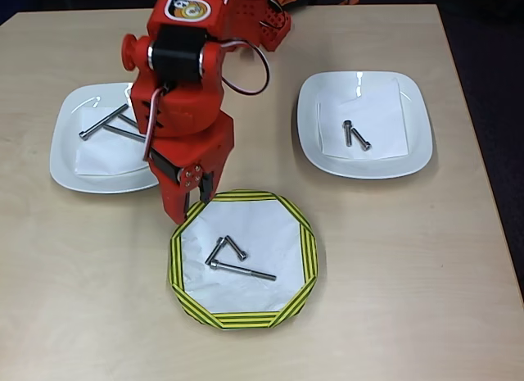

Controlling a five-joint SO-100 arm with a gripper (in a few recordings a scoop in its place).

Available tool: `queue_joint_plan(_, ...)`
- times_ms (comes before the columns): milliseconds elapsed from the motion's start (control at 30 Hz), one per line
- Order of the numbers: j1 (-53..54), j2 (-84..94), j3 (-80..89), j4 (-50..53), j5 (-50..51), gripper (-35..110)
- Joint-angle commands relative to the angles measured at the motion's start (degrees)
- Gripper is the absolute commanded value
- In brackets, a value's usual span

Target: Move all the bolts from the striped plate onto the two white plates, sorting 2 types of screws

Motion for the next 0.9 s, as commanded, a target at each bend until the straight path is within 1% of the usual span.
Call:
queue_joint_plan(0,-2.9,-0.3,-1.5,-6.4,6.7,14)
queue_joint_plan(67,-4.1,-1.5,-1.6,-10.7,9.4,15)
queue_joint_plan(167,-5.3,-3.4,-1.7,-17.5,10.3,16)
queue_joint_plan(267,-6.2,-5.4,-2.1,-18.5,8.6,16)
queue_joint_plan(433,-6.7,-8.2,-2.0,-20.3,-0.7,13)
queue_joint_plan(633,-6.6,-10.3,-1.8,-18.1,-12.4,14)
queue_joint_plan(733,-6.1,-11.5,-2.1,-17.9,-16.8,14)
queue_joint_plan(867,-5.7,-15.2,-6.0,-17.8,-19.8,12)
